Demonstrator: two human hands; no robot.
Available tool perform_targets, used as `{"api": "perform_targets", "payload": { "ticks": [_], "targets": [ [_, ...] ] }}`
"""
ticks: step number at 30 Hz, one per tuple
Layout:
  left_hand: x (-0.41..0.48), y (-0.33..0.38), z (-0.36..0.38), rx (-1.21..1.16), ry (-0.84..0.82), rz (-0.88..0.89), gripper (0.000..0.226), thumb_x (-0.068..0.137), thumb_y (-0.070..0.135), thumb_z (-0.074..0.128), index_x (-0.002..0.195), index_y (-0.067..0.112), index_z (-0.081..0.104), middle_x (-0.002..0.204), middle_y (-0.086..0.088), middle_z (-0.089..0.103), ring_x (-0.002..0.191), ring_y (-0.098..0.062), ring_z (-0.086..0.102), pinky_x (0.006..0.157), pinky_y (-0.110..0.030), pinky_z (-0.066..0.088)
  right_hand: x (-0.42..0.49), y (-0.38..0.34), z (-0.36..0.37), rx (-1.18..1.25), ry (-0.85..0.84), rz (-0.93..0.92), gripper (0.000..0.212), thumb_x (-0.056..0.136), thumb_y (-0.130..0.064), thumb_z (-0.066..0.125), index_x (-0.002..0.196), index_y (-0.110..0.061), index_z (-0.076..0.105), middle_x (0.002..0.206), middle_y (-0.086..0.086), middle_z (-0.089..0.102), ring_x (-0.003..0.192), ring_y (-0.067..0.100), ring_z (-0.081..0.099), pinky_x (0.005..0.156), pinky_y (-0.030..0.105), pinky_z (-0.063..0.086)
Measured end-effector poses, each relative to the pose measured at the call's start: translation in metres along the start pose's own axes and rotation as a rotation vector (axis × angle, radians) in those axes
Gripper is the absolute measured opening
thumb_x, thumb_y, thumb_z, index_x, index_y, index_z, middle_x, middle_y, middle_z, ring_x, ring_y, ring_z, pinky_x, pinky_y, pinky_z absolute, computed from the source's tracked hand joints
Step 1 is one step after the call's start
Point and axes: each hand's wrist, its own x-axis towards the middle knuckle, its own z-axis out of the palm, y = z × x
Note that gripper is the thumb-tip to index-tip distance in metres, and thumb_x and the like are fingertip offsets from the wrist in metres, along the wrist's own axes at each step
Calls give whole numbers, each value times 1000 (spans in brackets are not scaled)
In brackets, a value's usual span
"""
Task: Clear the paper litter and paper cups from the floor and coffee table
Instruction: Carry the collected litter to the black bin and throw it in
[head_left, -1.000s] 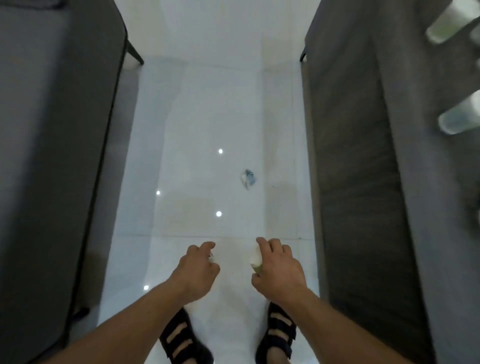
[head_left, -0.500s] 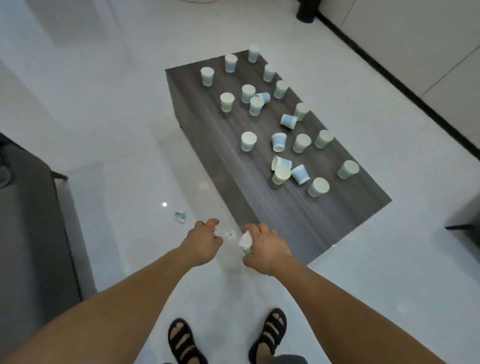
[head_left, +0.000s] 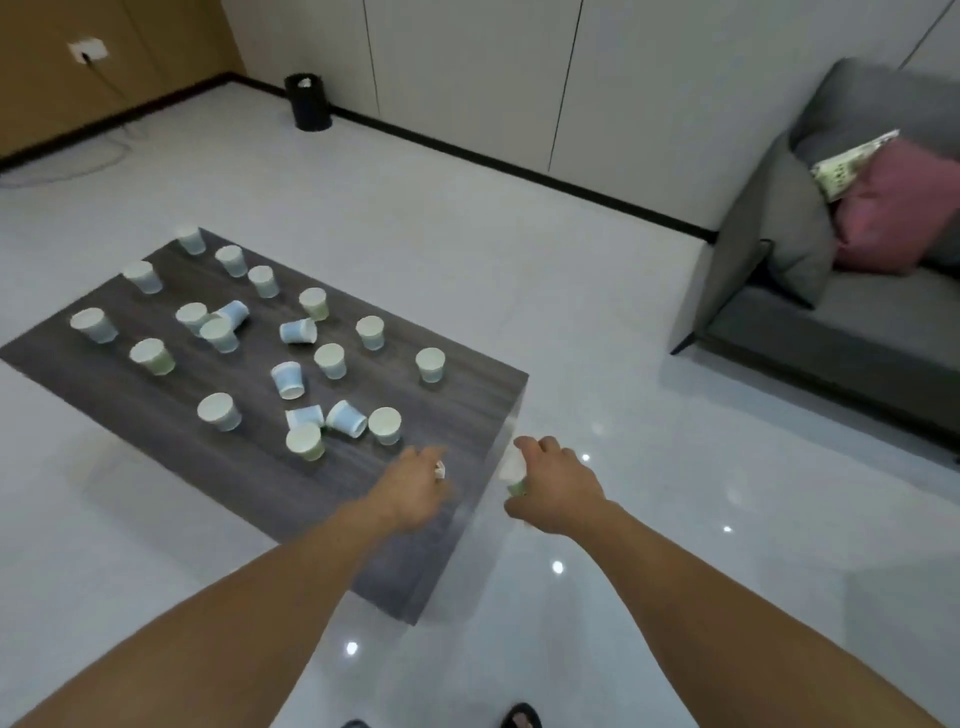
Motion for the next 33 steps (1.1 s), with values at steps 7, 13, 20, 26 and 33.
{"api": "perform_targets", "payload": {
  "ticks": [7,13,20,26,33],
  "targets": [
    [108,79,-20,65,-38,78,51,93,19,47,143,18,37,132,-18,42,116,-34,49,97,-33,41,71,77,-73,4,23,78,83,79,-41,67,148,-25,24,136,4,40,118,26,45,87,35,45],
    [222,139,-74,60,-11,126,51,95,21,45,145,19,34,134,-14,40,114,-31,51,84,-29,44,154,129,-150,-53,50,179,82,79,-43,66,148,-27,25,138,2,40,119,25,45,88,34,43],
    [331,222,-124,201,-55,204,54,96,26,42,148,21,27,141,-13,35,125,-32,42,105,-40,38,256,188,-225,-19,71,231,84,79,-46,67,149,-28,23,140,1,39,121,24,46,89,34,44],
    [457,305,-166,240,-12,207,53,98,27,41,149,21,26,142,-13,34,126,-32,41,106,-42,37,373,256,-295,-11,95,193,84,80,-43,67,149,-26,23,139,2,40,121,25,46,90,35,45],
    [571,358,-228,185,10,132,54,98,25,40,149,20,23,141,-13,33,125,-32,40,107,-41,36,508,300,-398,-51,68,136,82,80,-40,65,149,-24,24,137,2,41,118,25,47,87,34,45]
  ]
}}
